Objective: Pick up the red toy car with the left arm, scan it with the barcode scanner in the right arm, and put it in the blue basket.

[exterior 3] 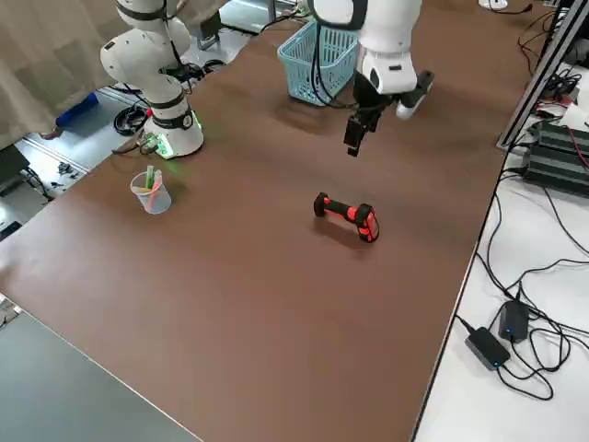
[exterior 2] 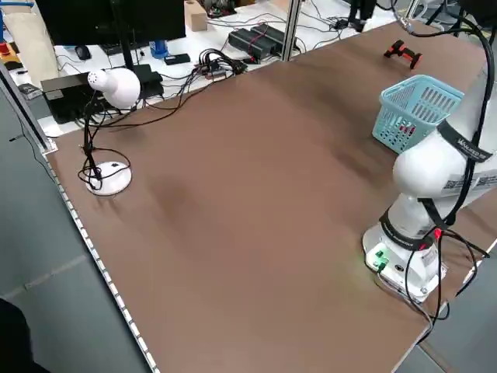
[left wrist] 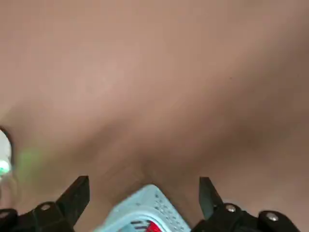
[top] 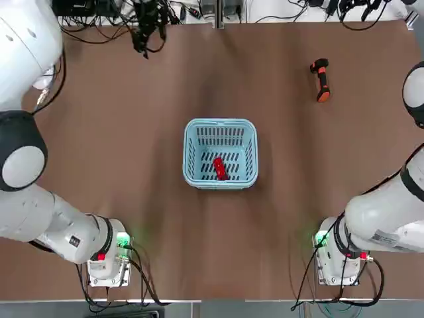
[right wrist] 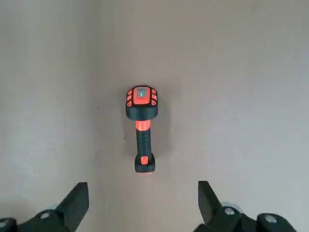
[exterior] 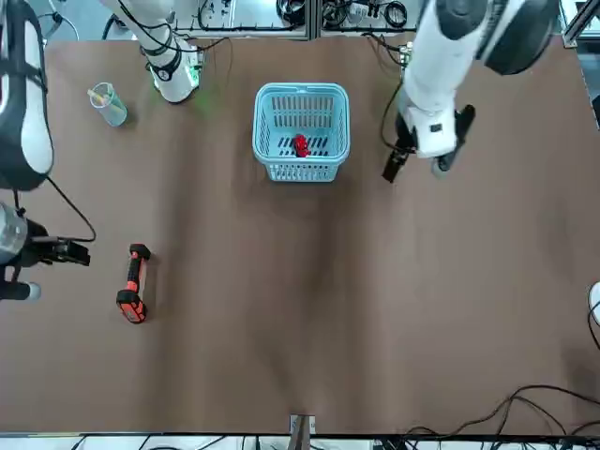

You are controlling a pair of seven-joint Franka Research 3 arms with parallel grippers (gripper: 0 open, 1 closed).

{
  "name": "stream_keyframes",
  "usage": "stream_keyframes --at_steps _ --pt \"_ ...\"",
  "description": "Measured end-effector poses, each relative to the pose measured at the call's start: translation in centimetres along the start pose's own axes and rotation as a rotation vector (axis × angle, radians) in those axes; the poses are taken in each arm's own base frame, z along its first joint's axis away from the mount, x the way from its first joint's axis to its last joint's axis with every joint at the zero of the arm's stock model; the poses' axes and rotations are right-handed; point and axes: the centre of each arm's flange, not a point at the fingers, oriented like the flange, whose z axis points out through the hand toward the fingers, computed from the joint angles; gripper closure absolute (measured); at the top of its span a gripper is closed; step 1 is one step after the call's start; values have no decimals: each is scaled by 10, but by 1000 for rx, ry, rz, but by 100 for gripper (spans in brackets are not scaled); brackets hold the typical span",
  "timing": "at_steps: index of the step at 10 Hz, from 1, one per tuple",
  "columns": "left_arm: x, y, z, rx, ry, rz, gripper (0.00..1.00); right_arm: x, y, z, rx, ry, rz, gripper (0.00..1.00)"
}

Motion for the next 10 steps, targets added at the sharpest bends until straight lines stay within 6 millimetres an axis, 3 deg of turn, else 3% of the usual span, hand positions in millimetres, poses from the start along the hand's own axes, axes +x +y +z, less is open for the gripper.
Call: stream_keyframes --at_steps 4,6,8,10 --pt "104 -35 -35 -67 23 134 0 -27 1 -66 -13 7 8 0" --pt "159 -65 -60 -108 58 206 0 -55 -8 -102 -24 -4 0 0" --pt "191 -86 -79 -129 97 368 0 -80 -8 -127 -42 7 10 0" --pt "199 -93 -91 -133 131 571 0 -95 -1 -135 -38 12 11 0"
